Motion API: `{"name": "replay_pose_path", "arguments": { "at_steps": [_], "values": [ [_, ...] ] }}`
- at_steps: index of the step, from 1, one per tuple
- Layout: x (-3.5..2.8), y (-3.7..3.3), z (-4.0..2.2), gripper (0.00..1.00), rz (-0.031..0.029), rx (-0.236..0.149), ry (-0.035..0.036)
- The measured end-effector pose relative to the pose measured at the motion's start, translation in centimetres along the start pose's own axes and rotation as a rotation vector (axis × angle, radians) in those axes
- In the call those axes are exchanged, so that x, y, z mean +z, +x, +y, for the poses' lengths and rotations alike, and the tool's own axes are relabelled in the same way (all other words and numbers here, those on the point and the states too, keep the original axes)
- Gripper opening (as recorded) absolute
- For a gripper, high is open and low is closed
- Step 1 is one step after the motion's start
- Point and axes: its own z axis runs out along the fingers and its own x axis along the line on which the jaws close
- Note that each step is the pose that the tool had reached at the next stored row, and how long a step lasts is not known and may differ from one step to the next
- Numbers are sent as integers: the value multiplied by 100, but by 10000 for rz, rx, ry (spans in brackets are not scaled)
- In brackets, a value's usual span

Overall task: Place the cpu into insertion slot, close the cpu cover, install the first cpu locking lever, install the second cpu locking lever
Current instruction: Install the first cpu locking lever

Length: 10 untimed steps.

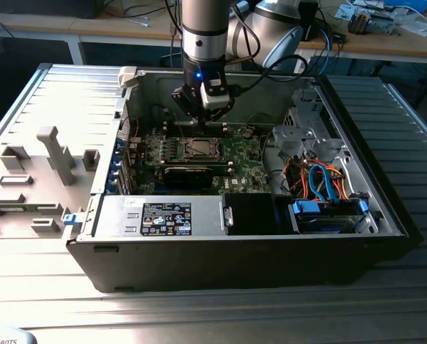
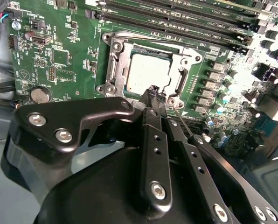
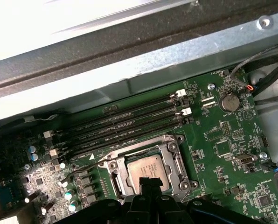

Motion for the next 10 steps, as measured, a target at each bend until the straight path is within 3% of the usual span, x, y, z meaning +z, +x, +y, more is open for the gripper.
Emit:
{"name": "replay_pose_path", "arguments": {
  "at_steps": [10],
  "values": [
    [0,-1,0,11,-1,-292,-5]
  ]
}}
